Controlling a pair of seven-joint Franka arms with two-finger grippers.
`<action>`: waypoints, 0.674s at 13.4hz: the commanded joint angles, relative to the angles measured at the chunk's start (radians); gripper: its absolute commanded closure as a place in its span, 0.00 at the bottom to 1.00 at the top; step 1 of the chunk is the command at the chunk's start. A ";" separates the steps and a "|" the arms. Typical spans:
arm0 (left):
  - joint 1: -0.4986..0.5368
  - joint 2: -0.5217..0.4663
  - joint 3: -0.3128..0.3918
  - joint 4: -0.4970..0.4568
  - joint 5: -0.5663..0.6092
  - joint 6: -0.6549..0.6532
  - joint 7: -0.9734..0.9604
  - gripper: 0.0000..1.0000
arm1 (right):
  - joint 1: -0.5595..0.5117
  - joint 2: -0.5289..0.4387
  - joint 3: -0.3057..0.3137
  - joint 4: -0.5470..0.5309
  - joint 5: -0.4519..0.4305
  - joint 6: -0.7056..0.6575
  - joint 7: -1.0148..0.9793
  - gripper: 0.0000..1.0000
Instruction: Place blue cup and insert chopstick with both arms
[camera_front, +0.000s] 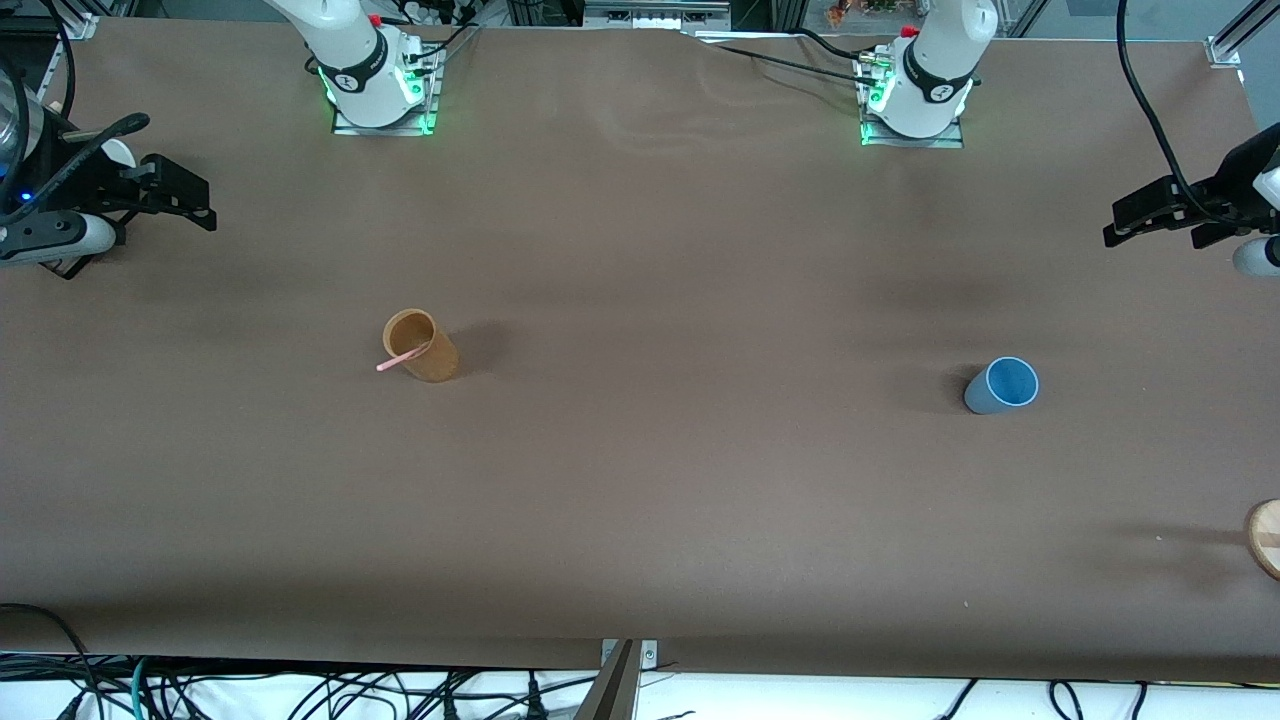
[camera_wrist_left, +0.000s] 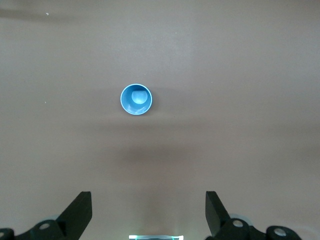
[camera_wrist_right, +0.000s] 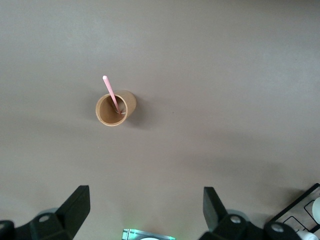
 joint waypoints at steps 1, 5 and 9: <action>0.005 -0.002 -0.008 0.002 0.015 0.005 0.017 0.00 | -0.008 -0.011 0.009 -0.013 0.006 -0.008 -0.015 0.00; 0.005 -0.002 -0.008 0.002 0.015 0.005 0.017 0.00 | -0.008 -0.008 0.011 -0.022 0.009 0.007 -0.013 0.00; 0.004 0.017 -0.008 0.002 0.009 0.006 0.020 0.00 | 0.003 -0.007 0.031 -0.180 0.009 0.203 -0.004 0.00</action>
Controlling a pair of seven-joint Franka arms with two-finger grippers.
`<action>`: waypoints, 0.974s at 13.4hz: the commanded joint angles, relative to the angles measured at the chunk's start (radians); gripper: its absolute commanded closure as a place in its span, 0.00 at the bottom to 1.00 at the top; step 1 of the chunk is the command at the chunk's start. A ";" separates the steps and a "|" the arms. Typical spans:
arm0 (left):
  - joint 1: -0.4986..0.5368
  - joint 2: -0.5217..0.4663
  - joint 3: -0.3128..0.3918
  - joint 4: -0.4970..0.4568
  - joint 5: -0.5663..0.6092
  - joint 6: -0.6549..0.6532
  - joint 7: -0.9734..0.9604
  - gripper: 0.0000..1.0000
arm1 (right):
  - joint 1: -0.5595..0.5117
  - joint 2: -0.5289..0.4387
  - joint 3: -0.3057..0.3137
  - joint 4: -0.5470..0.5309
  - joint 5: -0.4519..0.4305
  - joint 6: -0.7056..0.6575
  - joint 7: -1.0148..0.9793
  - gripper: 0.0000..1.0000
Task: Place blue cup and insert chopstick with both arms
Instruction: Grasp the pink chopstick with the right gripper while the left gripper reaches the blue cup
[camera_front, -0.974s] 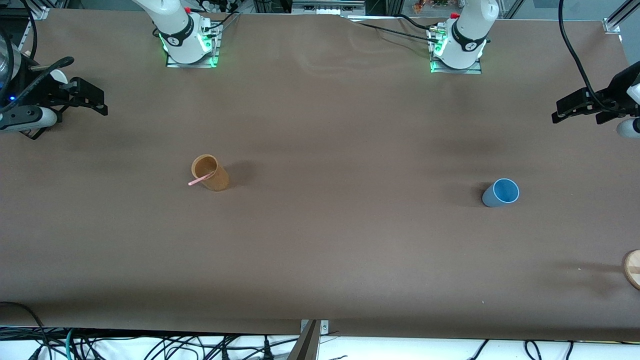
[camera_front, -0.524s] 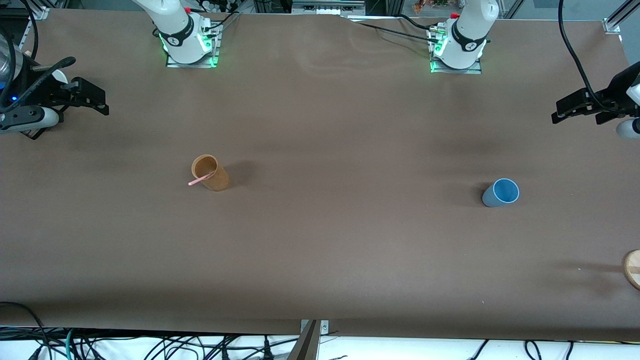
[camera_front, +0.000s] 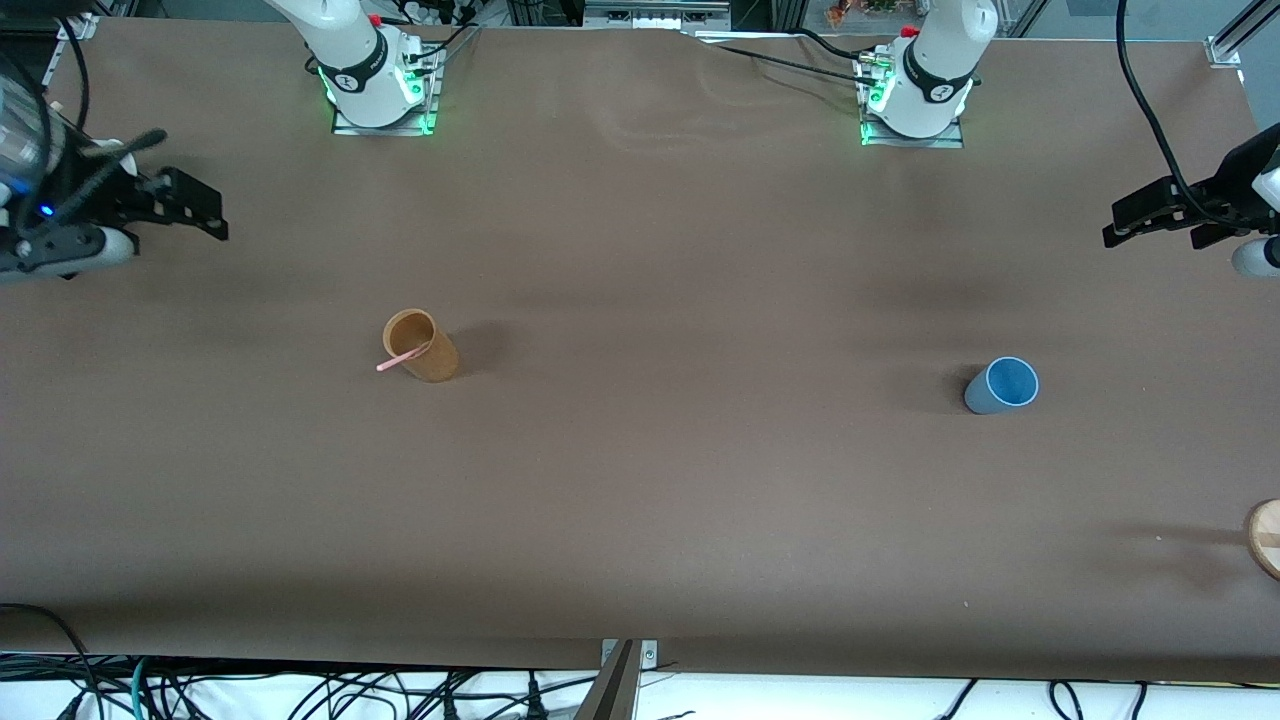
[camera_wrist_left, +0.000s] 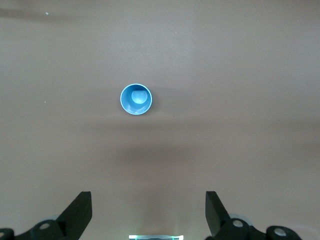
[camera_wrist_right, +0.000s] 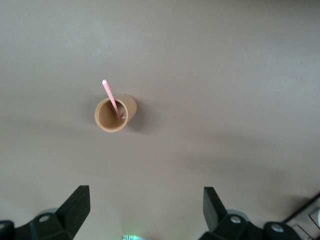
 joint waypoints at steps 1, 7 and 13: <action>0.005 0.014 -0.007 0.002 0.006 0.006 0.018 0.00 | 0.000 -0.010 0.038 -0.124 0.007 0.146 -0.003 0.00; 0.021 0.121 -0.003 0.002 -0.019 0.098 0.017 0.00 | 0.088 0.152 0.078 -0.170 0.005 0.372 0.084 0.00; 0.021 0.290 -0.004 -0.011 0.017 0.229 0.020 0.00 | 0.103 0.241 0.078 -0.228 0.007 0.524 0.105 0.00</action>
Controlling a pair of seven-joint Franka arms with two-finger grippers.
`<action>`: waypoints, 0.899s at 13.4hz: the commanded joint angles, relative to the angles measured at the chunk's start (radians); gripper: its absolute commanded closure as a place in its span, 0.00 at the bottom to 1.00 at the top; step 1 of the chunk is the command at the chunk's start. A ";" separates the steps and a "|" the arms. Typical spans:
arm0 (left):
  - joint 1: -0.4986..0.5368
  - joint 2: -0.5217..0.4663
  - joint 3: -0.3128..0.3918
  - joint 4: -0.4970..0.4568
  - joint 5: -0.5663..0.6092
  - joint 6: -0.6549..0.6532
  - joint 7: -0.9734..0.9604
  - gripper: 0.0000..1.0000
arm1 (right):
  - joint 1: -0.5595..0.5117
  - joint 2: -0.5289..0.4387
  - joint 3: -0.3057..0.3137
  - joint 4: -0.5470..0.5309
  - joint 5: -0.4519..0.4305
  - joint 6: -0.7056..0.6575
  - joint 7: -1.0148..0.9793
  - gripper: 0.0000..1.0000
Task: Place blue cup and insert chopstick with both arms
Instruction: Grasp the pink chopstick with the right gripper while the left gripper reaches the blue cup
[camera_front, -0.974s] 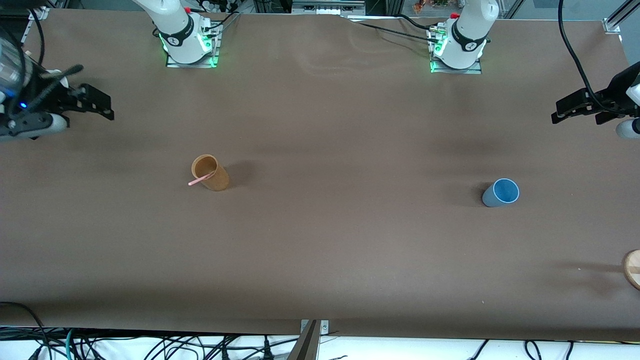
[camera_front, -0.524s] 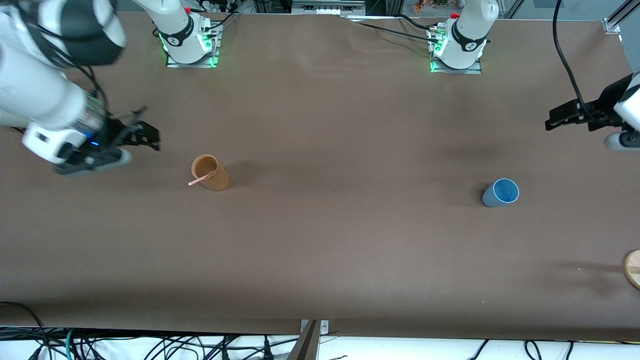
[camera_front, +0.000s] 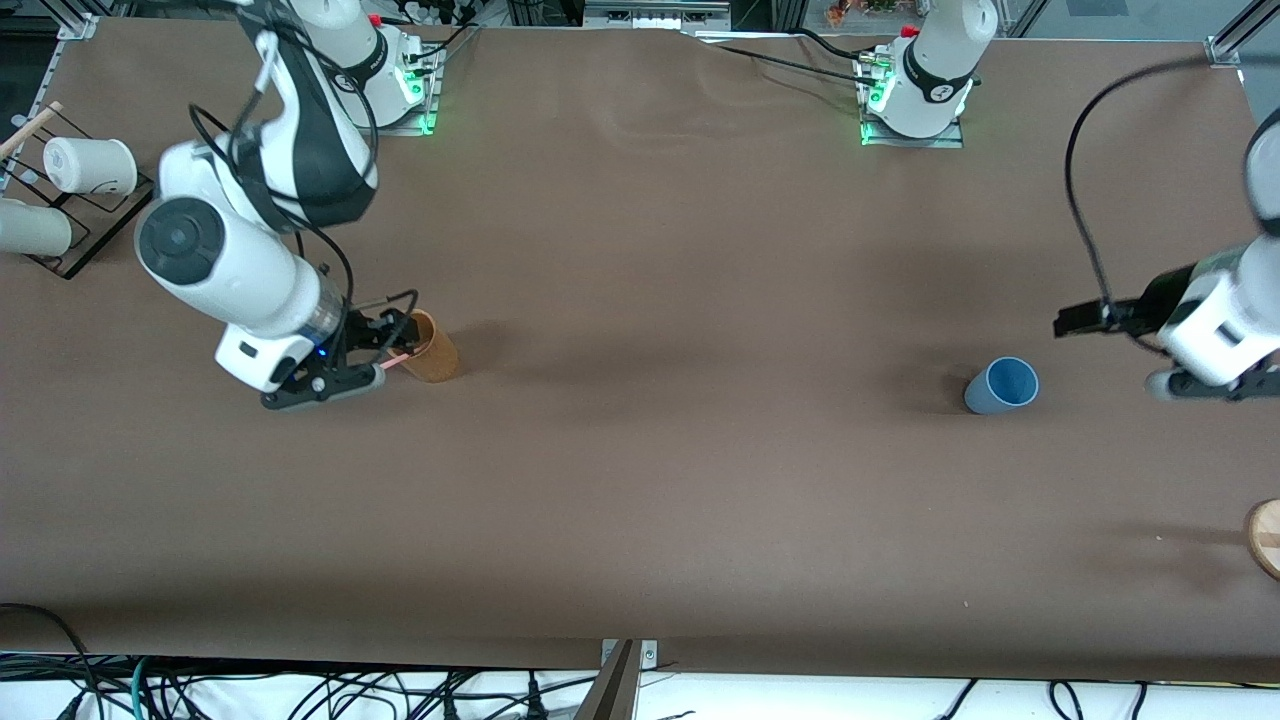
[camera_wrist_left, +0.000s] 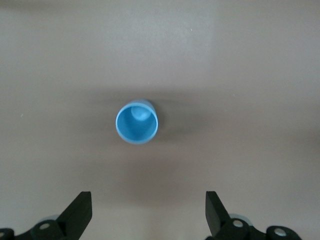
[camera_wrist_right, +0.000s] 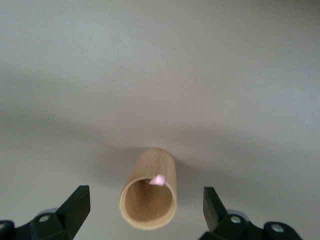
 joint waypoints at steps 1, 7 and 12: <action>0.003 0.056 -0.006 -0.001 0.018 0.064 0.020 0.00 | -0.005 -0.016 0.001 -0.089 0.006 0.081 0.010 0.00; -0.022 0.080 -0.006 -0.210 0.019 0.375 0.023 0.00 | -0.005 -0.030 0.001 -0.198 0.007 0.135 0.055 0.34; -0.020 0.076 -0.006 -0.381 0.112 0.617 0.029 0.00 | -0.007 -0.031 -0.002 -0.203 0.008 0.133 0.056 0.89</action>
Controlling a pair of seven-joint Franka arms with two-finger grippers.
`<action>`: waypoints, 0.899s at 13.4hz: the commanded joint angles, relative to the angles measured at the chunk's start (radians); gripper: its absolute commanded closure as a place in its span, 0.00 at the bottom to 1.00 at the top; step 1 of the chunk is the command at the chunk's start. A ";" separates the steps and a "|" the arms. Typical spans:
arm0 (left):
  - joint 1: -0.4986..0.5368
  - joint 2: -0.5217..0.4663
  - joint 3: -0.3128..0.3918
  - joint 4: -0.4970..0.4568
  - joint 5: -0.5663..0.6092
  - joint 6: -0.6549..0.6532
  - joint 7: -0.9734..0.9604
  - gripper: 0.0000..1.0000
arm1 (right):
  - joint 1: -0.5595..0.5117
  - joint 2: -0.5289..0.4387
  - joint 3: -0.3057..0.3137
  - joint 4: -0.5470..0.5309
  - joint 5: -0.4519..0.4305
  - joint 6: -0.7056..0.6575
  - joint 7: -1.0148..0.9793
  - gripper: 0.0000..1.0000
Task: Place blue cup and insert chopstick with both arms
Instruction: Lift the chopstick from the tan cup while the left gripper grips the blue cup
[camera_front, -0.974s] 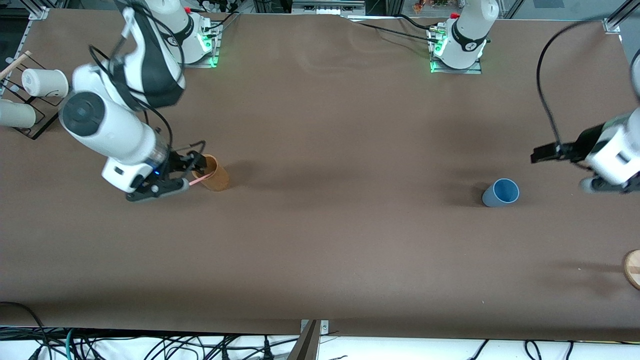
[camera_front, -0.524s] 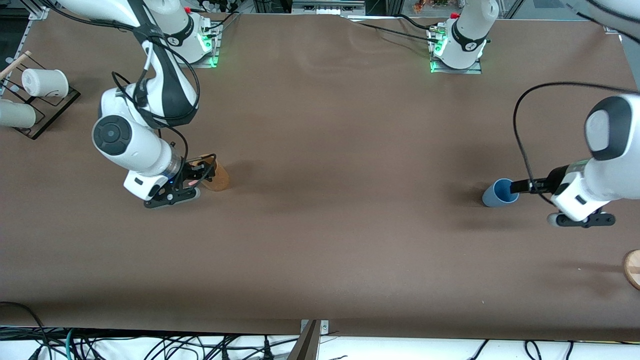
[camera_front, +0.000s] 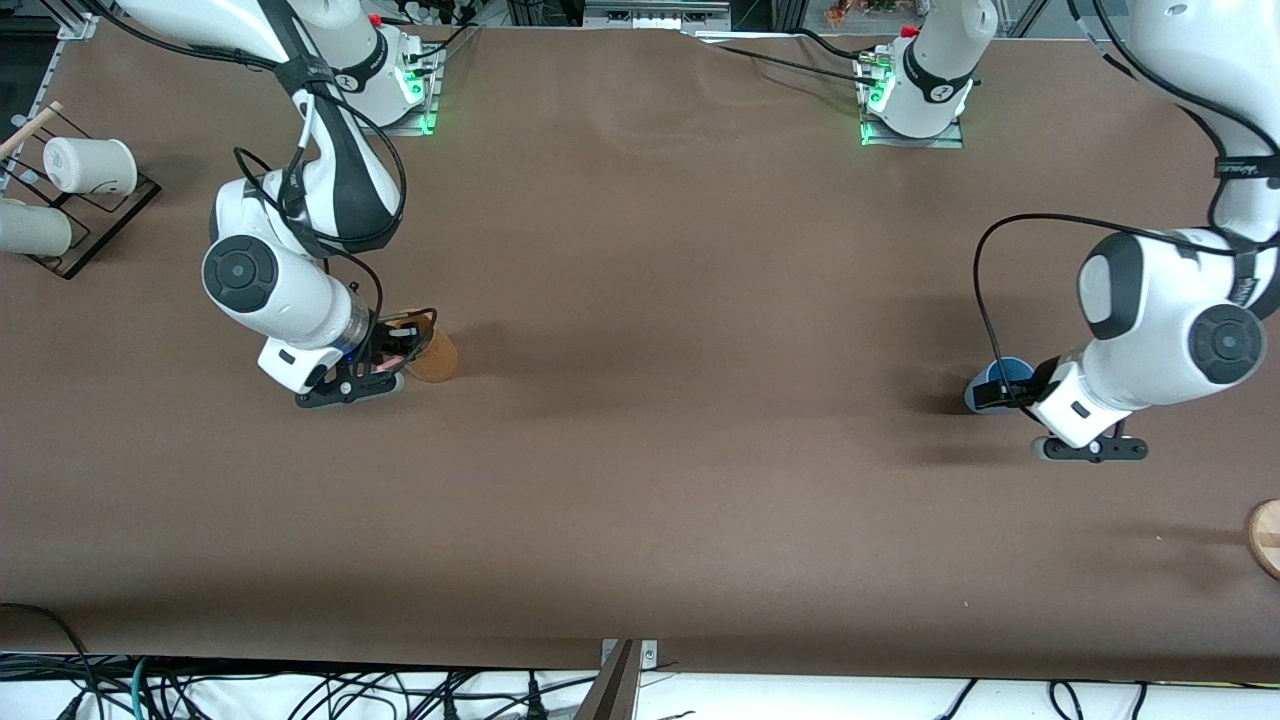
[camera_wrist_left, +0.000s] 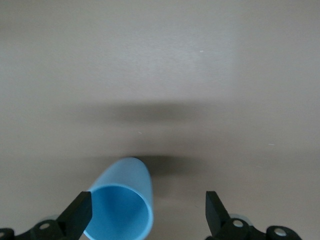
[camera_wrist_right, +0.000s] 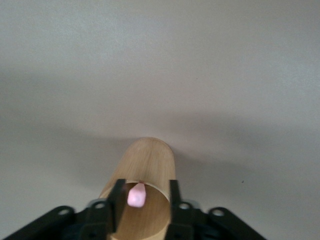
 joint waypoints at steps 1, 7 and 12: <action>0.002 -0.033 0.003 -0.095 0.059 0.097 0.017 0.00 | -0.003 -0.034 0.000 -0.033 0.007 0.008 0.014 1.00; -0.006 -0.045 0.003 -0.132 0.059 0.100 0.012 0.00 | -0.003 -0.062 -0.005 0.113 0.007 -0.156 0.008 1.00; -0.007 -0.062 0.003 -0.227 0.059 0.195 0.009 0.00 | -0.001 -0.062 0.003 0.430 0.003 -0.457 0.005 1.00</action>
